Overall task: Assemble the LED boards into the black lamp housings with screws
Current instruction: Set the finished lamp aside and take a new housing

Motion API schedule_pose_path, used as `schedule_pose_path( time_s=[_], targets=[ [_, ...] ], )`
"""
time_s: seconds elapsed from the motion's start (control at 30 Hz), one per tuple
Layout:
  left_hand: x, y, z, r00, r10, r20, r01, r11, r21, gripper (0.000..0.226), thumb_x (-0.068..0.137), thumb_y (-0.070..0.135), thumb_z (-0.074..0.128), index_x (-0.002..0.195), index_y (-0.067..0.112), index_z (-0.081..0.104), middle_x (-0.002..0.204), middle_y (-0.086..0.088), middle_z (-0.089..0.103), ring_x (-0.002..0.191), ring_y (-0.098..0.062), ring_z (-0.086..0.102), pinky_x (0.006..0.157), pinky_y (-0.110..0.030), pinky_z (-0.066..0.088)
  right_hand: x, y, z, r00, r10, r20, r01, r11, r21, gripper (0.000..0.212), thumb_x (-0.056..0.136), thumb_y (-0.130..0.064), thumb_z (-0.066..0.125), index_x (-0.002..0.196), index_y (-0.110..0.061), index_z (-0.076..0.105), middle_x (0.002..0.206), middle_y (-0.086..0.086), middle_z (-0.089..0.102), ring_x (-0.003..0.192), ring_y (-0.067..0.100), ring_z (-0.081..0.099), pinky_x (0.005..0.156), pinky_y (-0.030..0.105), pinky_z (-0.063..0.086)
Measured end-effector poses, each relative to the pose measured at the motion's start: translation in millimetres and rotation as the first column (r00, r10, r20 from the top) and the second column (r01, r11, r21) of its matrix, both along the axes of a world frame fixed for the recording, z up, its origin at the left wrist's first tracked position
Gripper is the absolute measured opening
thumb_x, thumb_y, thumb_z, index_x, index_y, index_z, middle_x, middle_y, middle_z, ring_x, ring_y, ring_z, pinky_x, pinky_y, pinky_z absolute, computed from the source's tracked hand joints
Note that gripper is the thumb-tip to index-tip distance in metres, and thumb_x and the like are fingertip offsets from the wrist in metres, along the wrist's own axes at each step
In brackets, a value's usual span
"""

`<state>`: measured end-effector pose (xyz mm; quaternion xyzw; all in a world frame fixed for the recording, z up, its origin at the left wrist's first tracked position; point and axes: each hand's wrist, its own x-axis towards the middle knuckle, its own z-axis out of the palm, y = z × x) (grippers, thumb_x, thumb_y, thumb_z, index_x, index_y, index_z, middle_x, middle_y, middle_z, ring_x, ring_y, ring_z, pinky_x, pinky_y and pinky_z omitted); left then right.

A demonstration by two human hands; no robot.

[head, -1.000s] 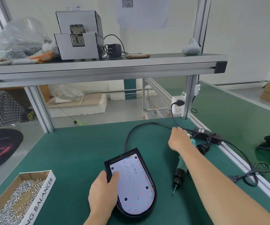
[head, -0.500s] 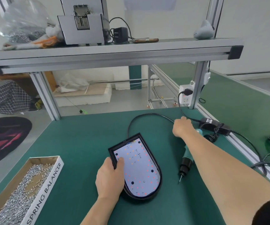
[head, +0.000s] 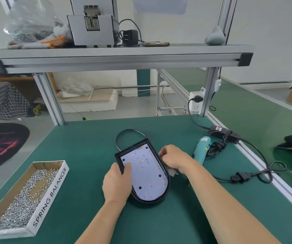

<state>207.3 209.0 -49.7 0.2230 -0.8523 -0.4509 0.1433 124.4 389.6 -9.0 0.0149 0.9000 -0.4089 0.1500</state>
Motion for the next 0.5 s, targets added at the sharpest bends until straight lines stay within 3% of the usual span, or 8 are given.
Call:
schedule_pose_path(
  time_s=[0.1,0.17,0.2,0.27,0.37,0.5],
  targets=[
    [-1,-1,-1,1.000,0.006,-0.005,-0.006,1.000,-0.006,0.044,0.099,0.035,0.054,0.070,0.012,0.029,0.064,0.000,0.038,0.060,-0.023,0.032,0.055,-0.035,0.027,20,3,-5,0.989,-0.080,0.127,0.122,0.920,-0.373,0.024,0.093,0.006,0.048,0.102,-0.004,0.067,0.079,0.007,0.064,0.057,0.011,0.057,0.048,0.017,0.046],
    [-1,-2,-2,1.000,0.010,-0.010,-0.010,1.000,-0.012,0.044,0.099,0.034,0.054,0.070,0.011,0.030,0.064,-0.001,0.038,0.059,-0.023,0.032,0.054,-0.035,0.026,31,5,-10,0.983,-0.052,0.176,0.139,0.834,-0.535,0.021,0.101,-0.014,0.054,0.108,0.000,0.068,0.085,0.013,0.065,0.067,0.013,0.060,0.061,0.020,0.051],
    [-1,-2,-2,1.000,0.010,-0.012,-0.010,1.000,-0.014,0.044,0.099,0.034,0.054,0.070,0.011,0.030,0.064,-0.001,0.038,0.059,-0.023,0.032,0.054,-0.035,0.027,35,7,-13,0.984,-0.028,0.175,0.122,0.821,-0.557,0.036,0.103,-0.029,0.056,0.111,0.004,0.068,0.089,0.017,0.067,0.076,0.016,0.059,0.069,0.025,0.052],
    [-2,-3,-3,1.000,0.008,-0.015,-0.009,1.000,-0.016,0.044,0.099,0.035,0.054,0.069,0.011,0.032,0.064,0.000,0.041,0.059,-0.023,0.034,0.054,-0.034,0.027,42,9,-15,0.993,-0.015,0.115,0.076,0.834,-0.546,0.048,0.099,-0.045,0.060,0.102,0.002,0.070,0.084,0.014,0.065,0.078,0.019,0.053,0.068,0.029,0.045],
    [-3,-3,-4,1.000,-0.005,-0.029,0.005,1.000,-0.001,0.043,0.099,0.035,0.055,0.068,0.012,0.035,0.063,0.001,0.044,0.058,-0.021,0.037,0.055,-0.034,0.029,50,19,-12,1.000,-0.018,0.015,0.023,0.870,-0.492,0.033,0.093,-0.045,0.069,0.090,-0.012,0.069,0.073,-0.007,0.059,0.066,0.010,0.048,0.056,0.019,0.035],
    [-1,-8,-6,0.995,-0.052,-0.080,0.057,0.997,0.057,0.045,0.097,0.037,0.057,0.067,0.013,0.035,0.060,0.005,0.043,0.058,-0.023,0.036,0.056,-0.033,0.030,60,17,-7,0.998,0.003,-0.056,-0.020,0.955,-0.297,0.028,0.078,-0.031,0.084,0.098,-0.022,0.066,0.090,-0.012,0.065,0.079,0.002,0.059,0.069,0.015,0.046]
  ],
)
